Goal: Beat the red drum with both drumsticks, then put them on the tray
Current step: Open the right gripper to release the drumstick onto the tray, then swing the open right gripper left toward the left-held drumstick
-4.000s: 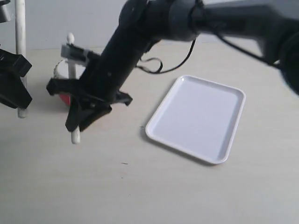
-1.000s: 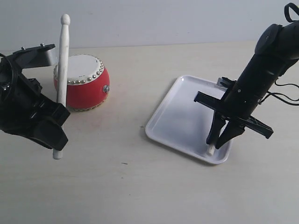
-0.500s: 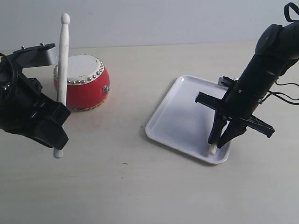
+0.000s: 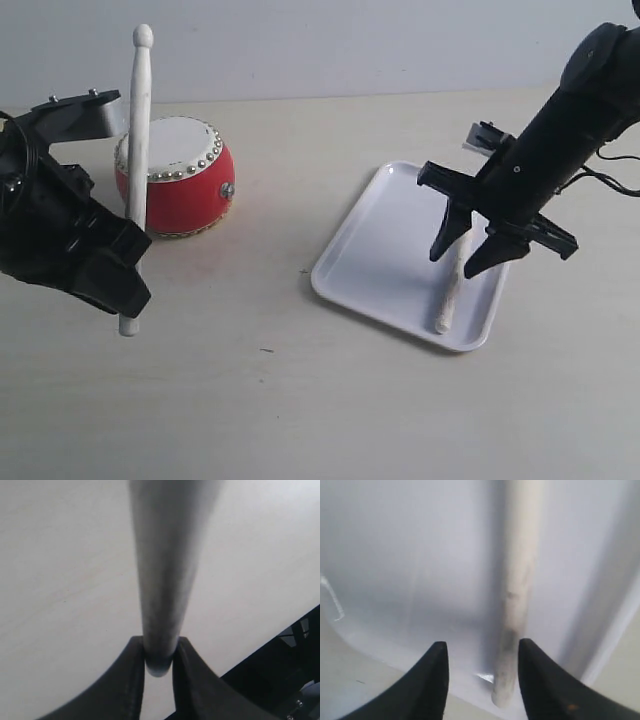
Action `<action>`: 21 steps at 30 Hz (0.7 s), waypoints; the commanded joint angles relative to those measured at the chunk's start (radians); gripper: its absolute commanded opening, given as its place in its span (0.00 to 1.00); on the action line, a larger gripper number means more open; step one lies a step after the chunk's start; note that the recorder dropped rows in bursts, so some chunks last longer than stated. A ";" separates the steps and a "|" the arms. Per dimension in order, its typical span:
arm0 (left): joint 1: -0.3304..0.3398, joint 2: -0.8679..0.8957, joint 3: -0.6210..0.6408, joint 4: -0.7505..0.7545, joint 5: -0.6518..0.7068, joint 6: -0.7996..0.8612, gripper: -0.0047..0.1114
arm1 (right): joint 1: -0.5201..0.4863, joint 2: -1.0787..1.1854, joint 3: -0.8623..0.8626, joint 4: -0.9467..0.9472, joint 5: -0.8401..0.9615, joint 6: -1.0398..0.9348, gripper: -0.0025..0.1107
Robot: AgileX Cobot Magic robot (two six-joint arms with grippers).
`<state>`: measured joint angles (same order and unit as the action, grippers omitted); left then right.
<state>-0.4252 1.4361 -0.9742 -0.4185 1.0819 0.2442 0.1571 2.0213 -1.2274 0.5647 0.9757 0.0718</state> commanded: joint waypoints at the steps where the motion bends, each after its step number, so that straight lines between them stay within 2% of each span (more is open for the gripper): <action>1: -0.004 -0.006 -0.001 -0.080 0.004 0.083 0.04 | -0.005 -0.034 0.004 0.157 0.006 -0.326 0.41; 8: -0.004 -0.006 -0.001 -0.176 0.028 0.188 0.04 | -0.005 -0.039 0.004 0.587 0.236 -0.802 0.41; 11: -0.004 -0.006 -0.001 -0.244 0.030 0.244 0.04 | -0.005 -0.045 0.004 0.738 0.245 -0.924 0.41; 17: -0.004 -0.006 0.001 -0.363 0.049 0.343 0.04 | -0.002 -0.073 0.004 0.722 0.245 -0.896 0.41; 21: 0.000 -0.006 0.007 -0.367 0.073 0.377 0.04 | 0.030 -0.103 0.014 0.689 0.245 -0.896 0.41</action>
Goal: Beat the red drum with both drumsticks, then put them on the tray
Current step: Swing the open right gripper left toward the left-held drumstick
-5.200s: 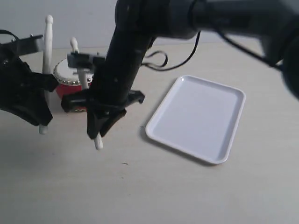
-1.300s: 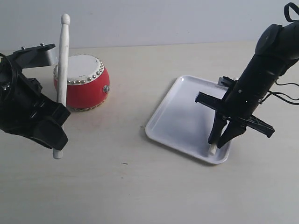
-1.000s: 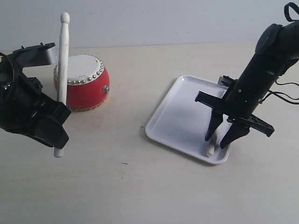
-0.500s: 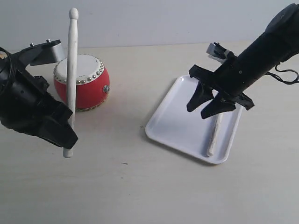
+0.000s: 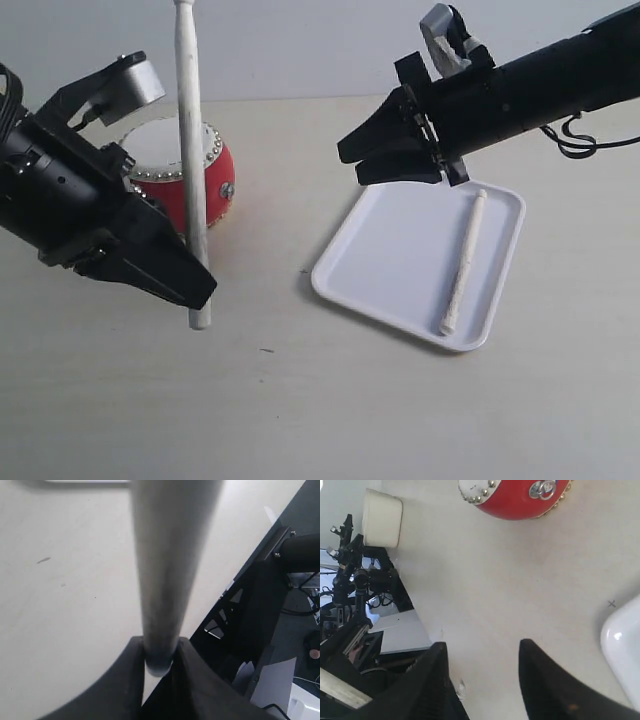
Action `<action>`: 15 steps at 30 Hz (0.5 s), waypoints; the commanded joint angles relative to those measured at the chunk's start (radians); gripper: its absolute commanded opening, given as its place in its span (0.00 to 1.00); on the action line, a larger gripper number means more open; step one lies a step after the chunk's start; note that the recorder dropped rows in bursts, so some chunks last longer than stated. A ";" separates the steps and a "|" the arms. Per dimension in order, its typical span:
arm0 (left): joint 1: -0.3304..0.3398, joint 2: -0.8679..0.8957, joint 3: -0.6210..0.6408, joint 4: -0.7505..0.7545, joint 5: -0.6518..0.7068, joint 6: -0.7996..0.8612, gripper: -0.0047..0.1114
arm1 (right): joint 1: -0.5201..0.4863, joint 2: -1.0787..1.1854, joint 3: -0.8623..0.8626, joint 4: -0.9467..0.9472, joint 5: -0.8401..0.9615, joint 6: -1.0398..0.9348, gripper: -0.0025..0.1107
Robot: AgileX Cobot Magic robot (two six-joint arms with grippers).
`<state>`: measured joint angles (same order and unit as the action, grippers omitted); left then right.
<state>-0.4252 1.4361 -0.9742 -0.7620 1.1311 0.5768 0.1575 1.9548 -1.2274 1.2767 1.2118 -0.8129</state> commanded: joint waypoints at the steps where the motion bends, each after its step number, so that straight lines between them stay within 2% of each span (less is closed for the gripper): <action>1: 0.008 -0.006 0.013 -0.023 0.026 0.051 0.04 | 0.043 -0.051 0.025 -0.028 0.009 -0.011 0.41; 7: 0.128 -0.006 0.052 -0.063 0.066 0.080 0.04 | 0.128 -0.121 0.086 -0.044 0.009 -0.079 0.41; 12: 0.250 -0.008 0.098 -0.253 0.090 0.217 0.04 | 0.151 -0.171 0.138 0.023 0.009 -0.140 0.41; 15: 0.261 -0.007 0.140 -0.325 0.090 0.261 0.04 | 0.151 -0.186 0.155 0.109 0.009 -0.172 0.41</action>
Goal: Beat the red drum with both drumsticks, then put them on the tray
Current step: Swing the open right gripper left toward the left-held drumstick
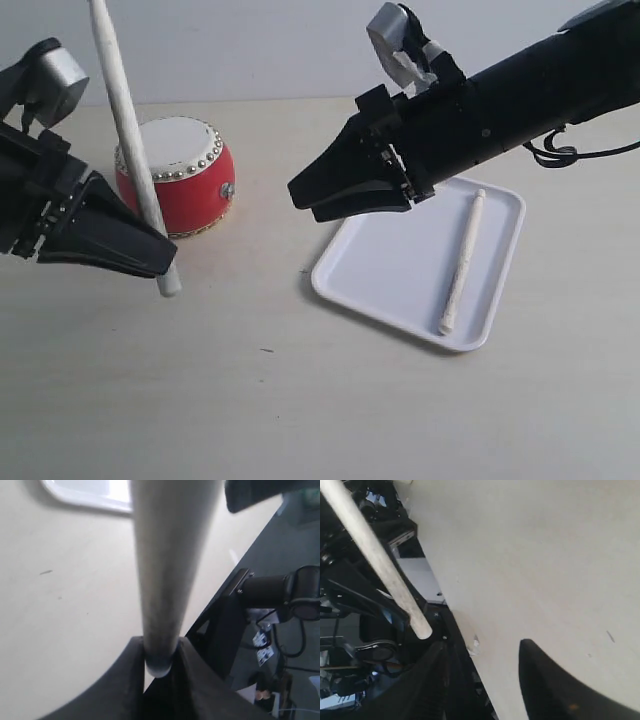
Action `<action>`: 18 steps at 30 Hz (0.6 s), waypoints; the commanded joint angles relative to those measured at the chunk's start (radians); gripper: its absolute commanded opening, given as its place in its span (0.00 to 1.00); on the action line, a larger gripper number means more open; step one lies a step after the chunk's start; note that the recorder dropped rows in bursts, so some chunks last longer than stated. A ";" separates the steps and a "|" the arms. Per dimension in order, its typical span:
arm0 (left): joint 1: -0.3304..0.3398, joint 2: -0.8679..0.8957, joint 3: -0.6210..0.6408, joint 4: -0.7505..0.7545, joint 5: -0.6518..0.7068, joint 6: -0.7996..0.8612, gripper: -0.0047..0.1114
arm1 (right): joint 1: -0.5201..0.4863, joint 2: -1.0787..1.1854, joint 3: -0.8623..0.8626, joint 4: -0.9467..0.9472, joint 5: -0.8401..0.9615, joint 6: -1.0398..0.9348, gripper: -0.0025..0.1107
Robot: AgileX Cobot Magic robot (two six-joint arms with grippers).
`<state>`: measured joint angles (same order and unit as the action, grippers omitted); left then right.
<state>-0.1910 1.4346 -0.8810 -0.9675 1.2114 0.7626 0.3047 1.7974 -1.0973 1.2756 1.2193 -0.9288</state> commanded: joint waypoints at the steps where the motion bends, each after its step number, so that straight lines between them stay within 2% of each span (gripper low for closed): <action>1: 0.027 -0.006 0.059 -0.122 0.010 0.087 0.04 | 0.003 -0.033 0.024 0.128 0.002 -0.057 0.41; 7: 0.027 -0.006 0.137 -0.172 0.010 0.135 0.04 | 0.053 -0.074 0.024 0.182 0.002 -0.067 0.43; 11: 0.027 -0.006 0.177 -0.200 0.010 0.152 0.04 | 0.101 -0.088 0.024 0.194 0.002 -0.095 0.61; 13: 0.027 -0.006 0.190 -0.211 0.010 0.164 0.04 | 0.115 -0.086 0.024 0.177 0.002 -0.097 0.66; 18: 0.022 -0.015 0.218 -0.237 0.010 0.183 0.04 | 0.126 -0.086 0.026 0.153 0.002 -0.099 0.63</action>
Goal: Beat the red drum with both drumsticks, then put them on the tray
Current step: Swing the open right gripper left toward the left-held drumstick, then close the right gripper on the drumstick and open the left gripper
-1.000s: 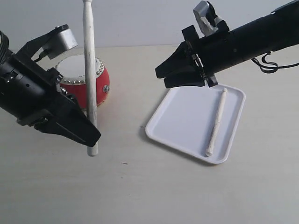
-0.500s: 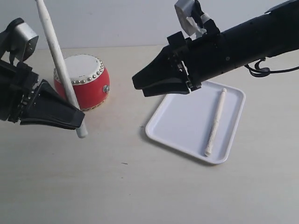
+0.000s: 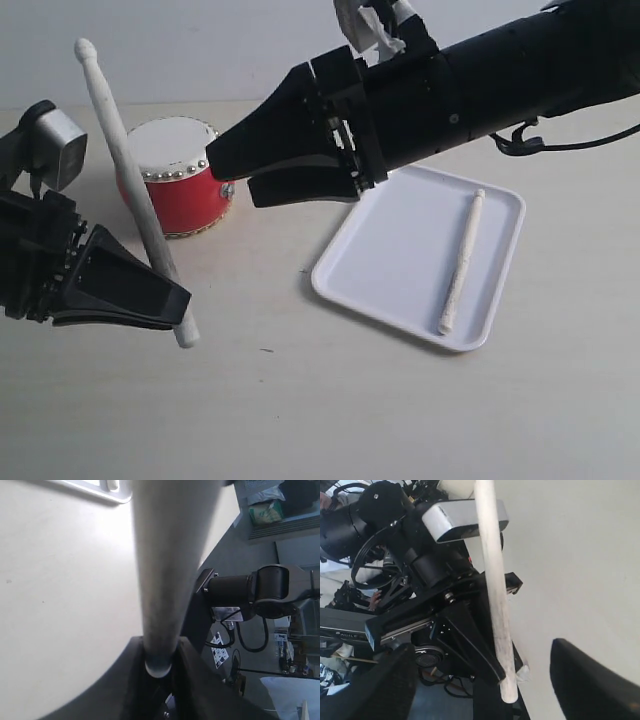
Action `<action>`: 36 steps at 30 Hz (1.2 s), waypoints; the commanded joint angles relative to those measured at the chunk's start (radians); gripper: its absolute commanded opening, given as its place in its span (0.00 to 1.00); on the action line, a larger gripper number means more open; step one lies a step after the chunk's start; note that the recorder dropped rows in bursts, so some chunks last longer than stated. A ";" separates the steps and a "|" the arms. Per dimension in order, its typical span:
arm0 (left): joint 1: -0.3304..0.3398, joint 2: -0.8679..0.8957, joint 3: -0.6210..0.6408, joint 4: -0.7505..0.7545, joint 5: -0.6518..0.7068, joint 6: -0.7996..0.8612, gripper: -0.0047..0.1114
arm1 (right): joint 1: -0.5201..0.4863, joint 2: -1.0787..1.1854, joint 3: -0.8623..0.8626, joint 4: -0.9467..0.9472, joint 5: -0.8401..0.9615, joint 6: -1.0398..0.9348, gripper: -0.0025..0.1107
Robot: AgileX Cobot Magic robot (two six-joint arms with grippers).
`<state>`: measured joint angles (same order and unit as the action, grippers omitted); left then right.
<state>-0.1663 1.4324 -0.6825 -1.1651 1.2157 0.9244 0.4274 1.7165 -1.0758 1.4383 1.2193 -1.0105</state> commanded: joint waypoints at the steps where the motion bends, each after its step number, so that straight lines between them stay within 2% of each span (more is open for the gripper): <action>1: -0.007 -0.019 0.022 -0.050 0.005 0.031 0.04 | 0.003 -0.005 0.004 -0.008 0.002 -0.017 0.62; 5: -0.058 -0.059 0.024 -0.111 0.005 0.079 0.04 | 0.030 -0.005 0.004 -0.003 0.002 -0.035 0.59; 10: -0.079 -0.062 0.028 -0.130 0.005 0.088 0.04 | 0.142 -0.005 0.004 -0.003 0.002 -0.110 0.59; 12: -0.085 -0.062 0.028 -0.129 0.005 0.087 0.04 | 0.155 -0.005 0.004 -0.001 0.002 -0.113 0.59; 17: -0.166 -0.062 0.028 -0.133 0.005 0.089 0.04 | 0.155 -0.005 0.004 0.018 0.002 -0.113 0.59; 22: -0.174 -0.062 0.028 -0.133 0.005 0.089 0.04 | 0.155 -0.005 0.004 0.044 0.002 -0.113 0.55; 24: -0.174 -0.062 0.028 -0.133 0.005 0.089 0.04 | 0.155 -0.005 0.004 0.044 0.002 -0.113 0.50; 26: -0.175 -0.062 0.028 -0.135 0.005 0.089 0.04 | 0.155 -0.005 0.004 0.044 0.002 -0.113 0.40; 29: -0.175 -0.062 0.028 -0.135 0.005 0.089 0.04 | 0.155 -0.005 0.004 0.044 0.002 -0.113 0.19; 32: -0.175 -0.062 0.028 -0.135 0.005 0.089 0.04 | 0.155 -0.005 0.004 0.044 0.002 -0.110 0.03; 36: -0.175 -0.062 0.028 -0.137 0.005 0.084 0.04 | 0.155 -0.005 0.004 0.044 0.002 -0.103 0.02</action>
<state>-0.3359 1.3752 -0.6558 -1.2992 1.2422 1.0138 0.5804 1.7165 -1.0720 1.4595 1.1924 -1.1135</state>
